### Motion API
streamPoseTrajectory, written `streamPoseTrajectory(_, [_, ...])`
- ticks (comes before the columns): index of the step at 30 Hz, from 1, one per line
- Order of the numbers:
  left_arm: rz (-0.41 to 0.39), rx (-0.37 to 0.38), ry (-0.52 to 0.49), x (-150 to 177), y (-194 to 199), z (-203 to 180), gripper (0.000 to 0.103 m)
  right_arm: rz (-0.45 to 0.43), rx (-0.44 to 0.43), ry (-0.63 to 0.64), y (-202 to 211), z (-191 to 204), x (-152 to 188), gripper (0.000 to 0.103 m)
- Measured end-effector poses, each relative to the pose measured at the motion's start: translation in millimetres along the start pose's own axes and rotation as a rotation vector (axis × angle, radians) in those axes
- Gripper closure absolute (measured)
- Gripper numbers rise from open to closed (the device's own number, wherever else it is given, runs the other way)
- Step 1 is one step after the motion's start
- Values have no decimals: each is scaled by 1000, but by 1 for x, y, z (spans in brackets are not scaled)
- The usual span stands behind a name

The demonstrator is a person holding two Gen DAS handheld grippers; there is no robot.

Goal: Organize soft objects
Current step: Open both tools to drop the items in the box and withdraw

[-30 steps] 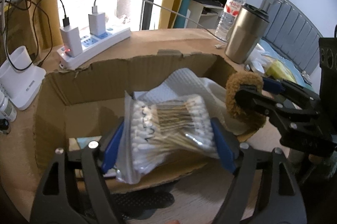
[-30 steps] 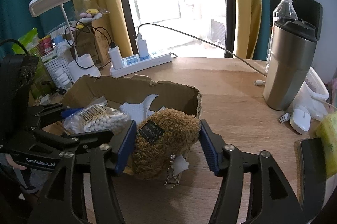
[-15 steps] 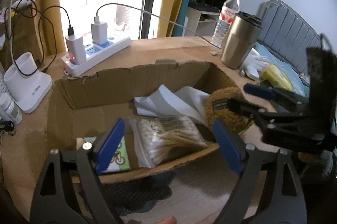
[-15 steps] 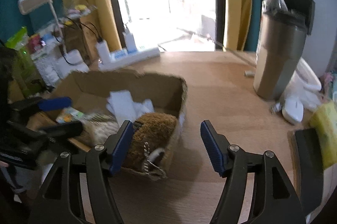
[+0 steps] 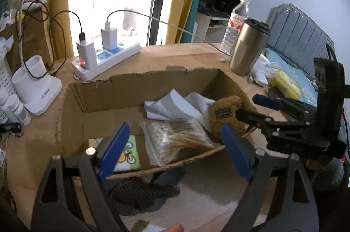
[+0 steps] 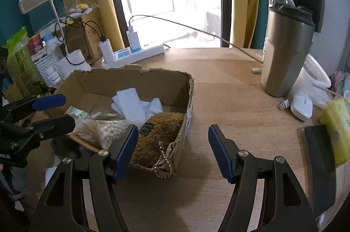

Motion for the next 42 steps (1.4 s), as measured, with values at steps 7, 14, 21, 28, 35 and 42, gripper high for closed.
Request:
streamPoseTrajectory(7, [-23,-9,-1,2,14,-2,16,-27,-2,12,20,9,0,33])
streamPoseTrajectory(14, [-76,-30,9,3,35,1,15,-47,-6,28,36,20,5,33])
streamPoseTrajectory(21, [-133,-47,31,2,57,7,14,-65,-9,44,52,30,10,33])
streamPoseTrajectory(28, [-161,-55,29,6,77,5,14,-79,-9,56,65,39,16,33])
streamPoseTrajectory(35, [-174,-60,26,19,95,3,14,-92,-13,67,78,49,25,33])
streamPoseTrajectory(42, [-177,-67,34,38,112,4,14,-97,-16,74,90,60,40,33])
Point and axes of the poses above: each gripper's, at about its wrist camera, not at the fingertips, and y roughly against the way its jaws point, z to its left, x to its underside, the point moved 1 cm from there along -y, roughly the way its jaws point, and after that the axes turned 7 degrees about -y, right-handed, at the moved point
